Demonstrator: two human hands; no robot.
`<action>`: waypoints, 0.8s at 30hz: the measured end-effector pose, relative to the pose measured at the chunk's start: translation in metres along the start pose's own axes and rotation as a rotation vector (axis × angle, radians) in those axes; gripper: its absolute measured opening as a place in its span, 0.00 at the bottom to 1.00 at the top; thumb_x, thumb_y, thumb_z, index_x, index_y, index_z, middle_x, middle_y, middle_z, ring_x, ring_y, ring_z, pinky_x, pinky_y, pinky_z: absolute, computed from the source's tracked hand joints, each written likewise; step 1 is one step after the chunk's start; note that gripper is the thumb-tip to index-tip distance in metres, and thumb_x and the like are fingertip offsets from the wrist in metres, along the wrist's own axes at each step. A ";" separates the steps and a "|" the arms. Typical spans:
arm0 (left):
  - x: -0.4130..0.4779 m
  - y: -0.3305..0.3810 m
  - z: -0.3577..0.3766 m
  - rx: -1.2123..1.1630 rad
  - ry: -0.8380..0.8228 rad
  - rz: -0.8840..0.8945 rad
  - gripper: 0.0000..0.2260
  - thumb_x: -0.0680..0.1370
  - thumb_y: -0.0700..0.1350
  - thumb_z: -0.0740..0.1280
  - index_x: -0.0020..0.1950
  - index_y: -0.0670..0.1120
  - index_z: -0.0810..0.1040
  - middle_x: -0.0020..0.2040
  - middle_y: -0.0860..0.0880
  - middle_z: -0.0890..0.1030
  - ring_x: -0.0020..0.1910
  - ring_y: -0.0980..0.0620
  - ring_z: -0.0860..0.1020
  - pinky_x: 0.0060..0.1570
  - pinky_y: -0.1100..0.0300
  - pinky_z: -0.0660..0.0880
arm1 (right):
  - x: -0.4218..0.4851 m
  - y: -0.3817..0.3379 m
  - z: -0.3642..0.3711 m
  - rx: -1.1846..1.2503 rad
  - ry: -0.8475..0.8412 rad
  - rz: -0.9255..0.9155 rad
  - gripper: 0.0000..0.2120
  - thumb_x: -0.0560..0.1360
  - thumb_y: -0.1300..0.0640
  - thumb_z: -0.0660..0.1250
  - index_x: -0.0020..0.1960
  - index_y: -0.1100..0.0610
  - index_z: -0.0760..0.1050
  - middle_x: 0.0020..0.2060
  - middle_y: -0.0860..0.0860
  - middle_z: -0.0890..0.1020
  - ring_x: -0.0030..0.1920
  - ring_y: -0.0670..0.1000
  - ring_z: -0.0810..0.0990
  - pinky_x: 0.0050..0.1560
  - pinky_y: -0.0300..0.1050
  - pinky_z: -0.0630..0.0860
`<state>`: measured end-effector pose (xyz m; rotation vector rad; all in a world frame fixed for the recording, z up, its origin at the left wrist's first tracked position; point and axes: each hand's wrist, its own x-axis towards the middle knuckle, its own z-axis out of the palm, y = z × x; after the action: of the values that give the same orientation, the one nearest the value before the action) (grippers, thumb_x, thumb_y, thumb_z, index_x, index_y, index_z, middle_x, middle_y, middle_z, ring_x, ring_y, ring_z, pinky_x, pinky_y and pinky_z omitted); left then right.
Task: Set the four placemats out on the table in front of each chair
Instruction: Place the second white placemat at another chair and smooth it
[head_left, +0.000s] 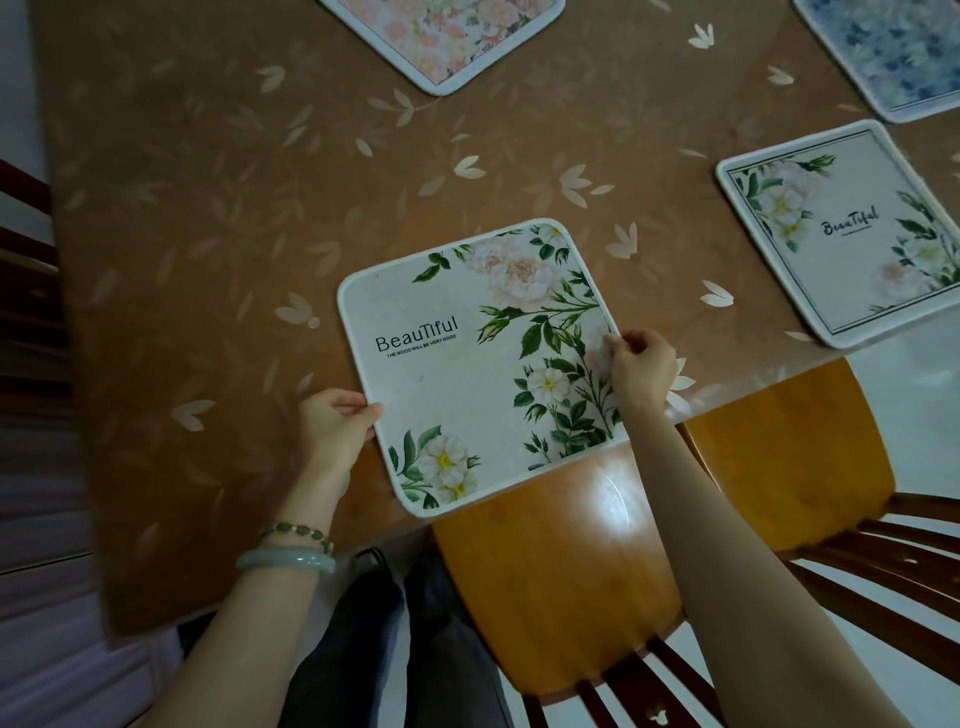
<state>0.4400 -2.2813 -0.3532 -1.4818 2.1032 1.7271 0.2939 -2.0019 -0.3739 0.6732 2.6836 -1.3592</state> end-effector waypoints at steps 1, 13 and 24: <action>0.001 -0.001 -0.001 0.020 0.003 -0.002 0.06 0.72 0.32 0.71 0.44 0.41 0.76 0.41 0.44 0.80 0.42 0.47 0.81 0.38 0.60 0.78 | 0.000 0.001 0.000 -0.009 0.004 -0.002 0.08 0.76 0.57 0.68 0.53 0.59 0.79 0.42 0.49 0.81 0.36 0.39 0.74 0.33 0.31 0.67; 0.002 0.015 0.018 0.761 -0.096 0.413 0.30 0.82 0.55 0.53 0.79 0.45 0.45 0.80 0.47 0.44 0.78 0.47 0.45 0.74 0.51 0.45 | -0.006 -0.027 0.003 -0.404 -0.375 -0.589 0.26 0.80 0.61 0.56 0.77 0.55 0.57 0.78 0.54 0.56 0.78 0.54 0.49 0.74 0.48 0.44; 0.022 0.026 0.025 0.753 -0.028 0.496 0.33 0.80 0.61 0.54 0.79 0.50 0.46 0.80 0.48 0.44 0.78 0.48 0.39 0.74 0.48 0.38 | 0.018 -0.050 0.024 -0.555 -0.475 -0.639 0.24 0.81 0.49 0.57 0.76 0.49 0.60 0.78 0.56 0.56 0.77 0.59 0.51 0.75 0.55 0.50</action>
<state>0.3983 -2.2778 -0.3557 -0.7593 2.7930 0.8022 0.2539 -2.0399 -0.3551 -0.5250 2.7262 -0.6237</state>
